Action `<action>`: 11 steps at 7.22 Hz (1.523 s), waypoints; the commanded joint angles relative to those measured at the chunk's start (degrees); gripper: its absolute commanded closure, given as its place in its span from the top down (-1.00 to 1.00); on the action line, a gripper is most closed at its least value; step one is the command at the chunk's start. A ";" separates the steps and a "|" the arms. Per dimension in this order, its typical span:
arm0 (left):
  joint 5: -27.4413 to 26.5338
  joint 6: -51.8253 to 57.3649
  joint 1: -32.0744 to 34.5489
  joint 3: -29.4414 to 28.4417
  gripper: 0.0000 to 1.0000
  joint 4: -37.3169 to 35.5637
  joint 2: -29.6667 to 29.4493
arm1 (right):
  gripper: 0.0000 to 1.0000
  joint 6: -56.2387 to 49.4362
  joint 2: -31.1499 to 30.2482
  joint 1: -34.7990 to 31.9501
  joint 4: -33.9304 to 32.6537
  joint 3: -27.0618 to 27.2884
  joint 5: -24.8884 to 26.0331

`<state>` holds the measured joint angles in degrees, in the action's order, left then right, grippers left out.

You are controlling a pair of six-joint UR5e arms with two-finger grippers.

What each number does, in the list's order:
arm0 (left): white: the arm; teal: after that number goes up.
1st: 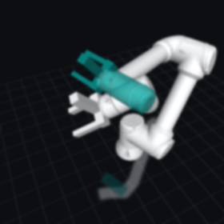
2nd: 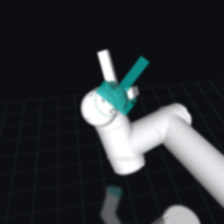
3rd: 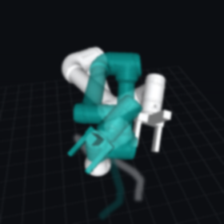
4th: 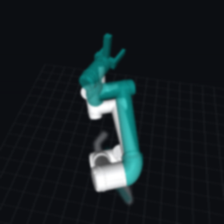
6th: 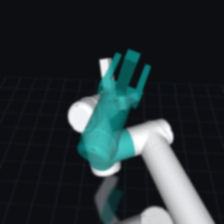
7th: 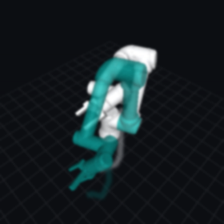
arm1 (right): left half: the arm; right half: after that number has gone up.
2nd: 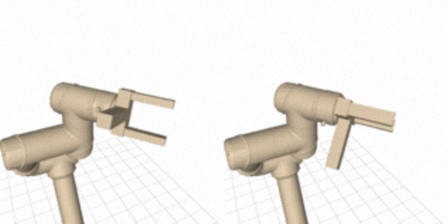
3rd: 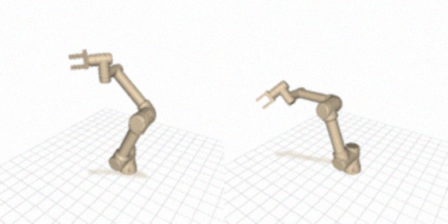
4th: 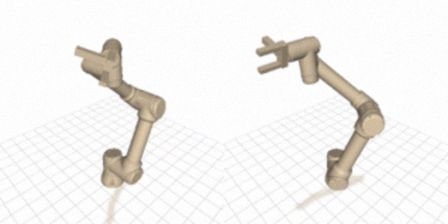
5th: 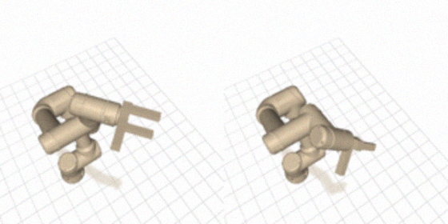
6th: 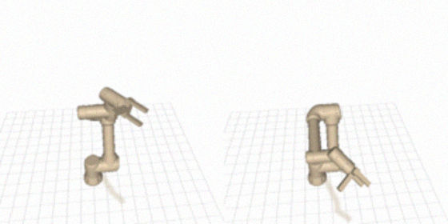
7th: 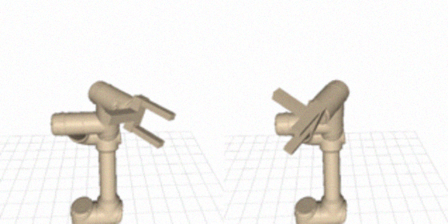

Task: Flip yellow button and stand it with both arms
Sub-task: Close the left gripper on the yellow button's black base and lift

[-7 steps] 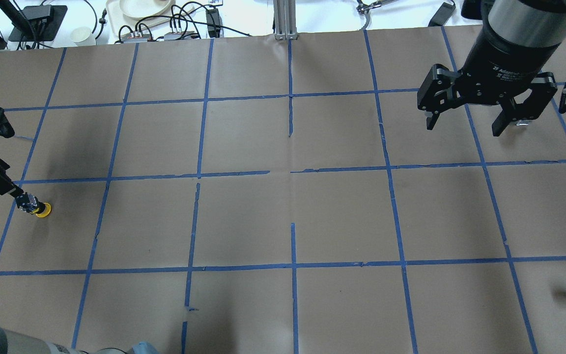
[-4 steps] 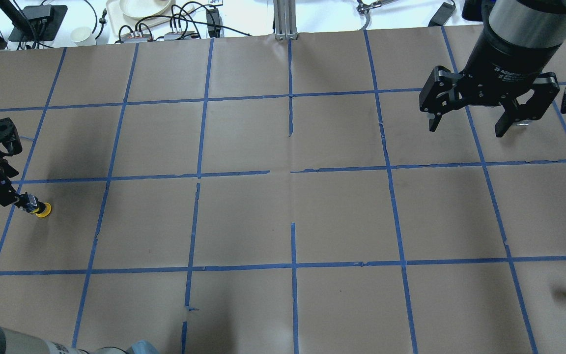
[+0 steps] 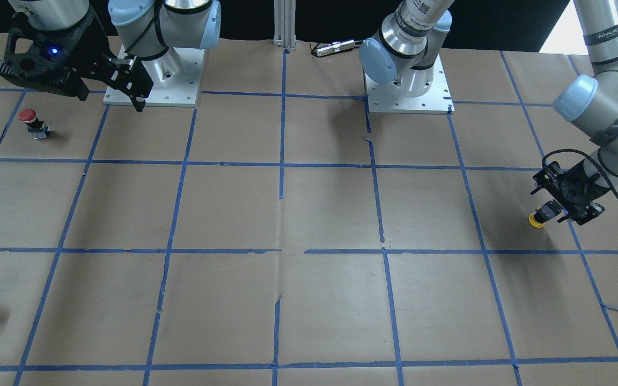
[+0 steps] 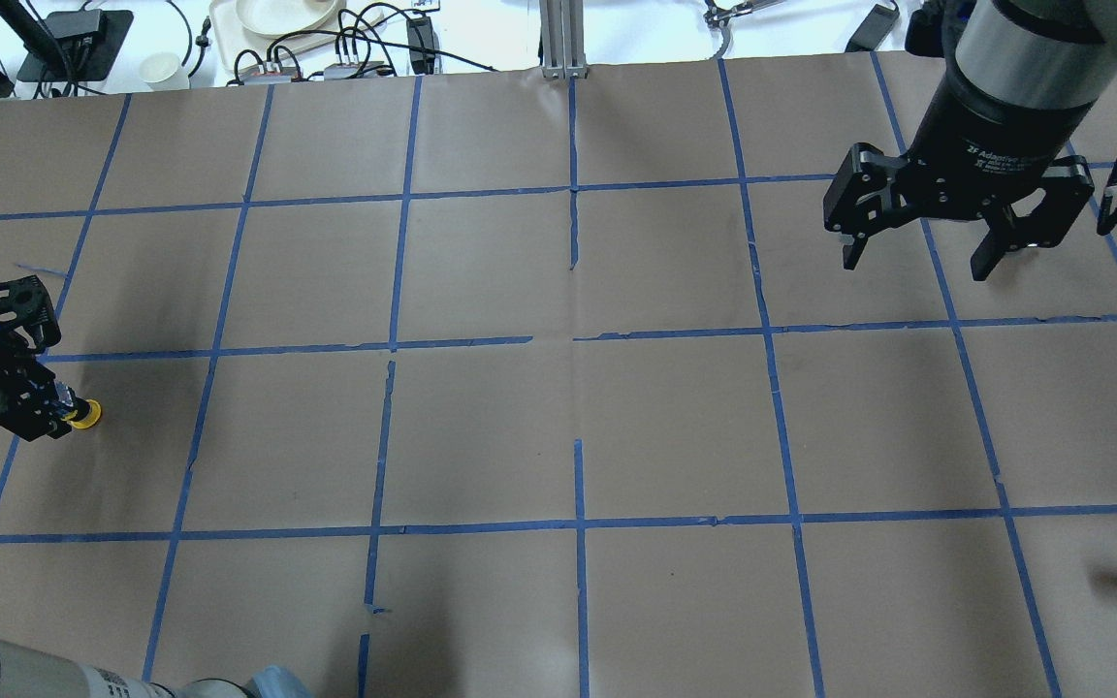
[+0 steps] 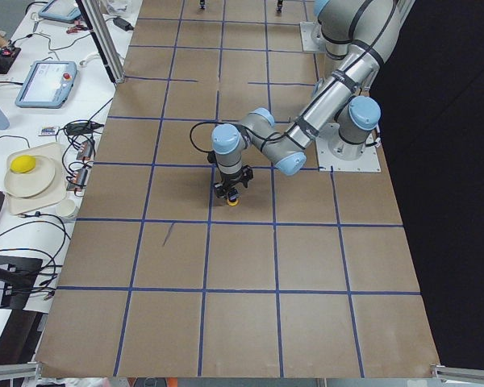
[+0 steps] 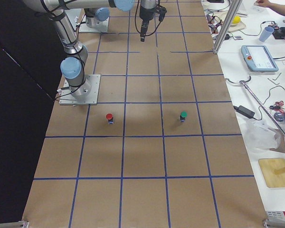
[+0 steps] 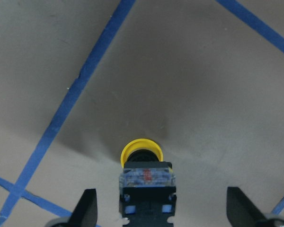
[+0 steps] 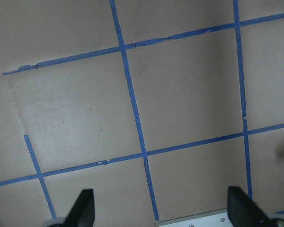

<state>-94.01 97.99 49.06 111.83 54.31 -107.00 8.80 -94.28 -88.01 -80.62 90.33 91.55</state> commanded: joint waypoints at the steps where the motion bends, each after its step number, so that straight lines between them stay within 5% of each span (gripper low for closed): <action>1: 1.28 0.36 -0.02 0.14 0.25 -2.35 -0.13 | 1.00 0.07 -0.02 0.03 0.03 -0.06 -0.06; 5: 1.02 -0.60 -0.02 -0.55 -0.64 -2.46 0.30 | 1.00 0.94 0.24 -0.05 0.29 0.03 0.12; 7: 5.47 -4.01 1.56 -0.65 -0.67 2.79 3.63 | 1.00 1.04 -0.02 -0.23 0.20 -0.24 -1.02; 9: 12.76 -14.70 7.60 -1.43 -0.68 18.90 8.28 | 1.00 0.95 -0.55 -0.40 0.03 -1.03 -1.90; 11: 25.75 -23.94 15.24 -4.41 -0.67 37.88 12.07 | 1.00 0.86 -0.55 -0.23 0.11 -1.03 -1.99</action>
<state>-75.57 79.73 59.64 109.27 81.07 -97.09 9.69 -94.78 -88.36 -80.57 89.38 89.71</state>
